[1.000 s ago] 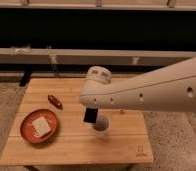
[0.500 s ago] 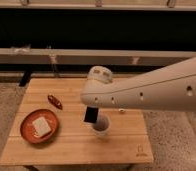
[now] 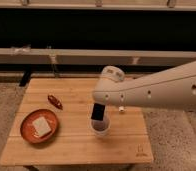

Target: Place the eraser in the ceramic cup

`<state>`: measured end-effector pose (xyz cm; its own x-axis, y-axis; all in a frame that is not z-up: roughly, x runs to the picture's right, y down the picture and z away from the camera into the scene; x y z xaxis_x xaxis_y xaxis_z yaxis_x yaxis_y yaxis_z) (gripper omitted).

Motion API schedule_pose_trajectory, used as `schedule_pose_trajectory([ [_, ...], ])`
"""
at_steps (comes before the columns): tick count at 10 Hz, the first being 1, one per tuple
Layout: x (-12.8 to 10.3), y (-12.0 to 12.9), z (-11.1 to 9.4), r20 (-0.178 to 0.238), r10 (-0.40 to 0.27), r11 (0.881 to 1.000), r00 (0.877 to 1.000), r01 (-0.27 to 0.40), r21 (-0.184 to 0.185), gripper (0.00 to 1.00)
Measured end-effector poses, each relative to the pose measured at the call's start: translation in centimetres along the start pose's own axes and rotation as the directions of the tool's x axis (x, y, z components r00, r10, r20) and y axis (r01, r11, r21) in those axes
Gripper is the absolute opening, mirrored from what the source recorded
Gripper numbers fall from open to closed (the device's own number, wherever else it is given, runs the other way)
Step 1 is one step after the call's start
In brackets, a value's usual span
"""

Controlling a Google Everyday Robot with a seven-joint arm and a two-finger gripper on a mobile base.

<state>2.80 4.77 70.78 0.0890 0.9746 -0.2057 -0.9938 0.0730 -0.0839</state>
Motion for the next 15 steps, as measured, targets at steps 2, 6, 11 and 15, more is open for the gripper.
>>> schedule_pose_trajectory([
  [2,0.0,-0.5,-0.1,0.012,0.008,1.000,1.000,-0.008,-0.007,0.00],
  [6,1.2,-1.2,-0.2,0.022,0.030,0.999,0.999,-0.030,-0.016,0.27],
  [11,2.3,-1.6,0.5,0.025,0.033,0.999,0.999,-0.033,-0.006,0.74],
  [15,2.8,-1.7,1.0,0.021,0.033,0.999,0.999,-0.033,0.000,0.76],
])
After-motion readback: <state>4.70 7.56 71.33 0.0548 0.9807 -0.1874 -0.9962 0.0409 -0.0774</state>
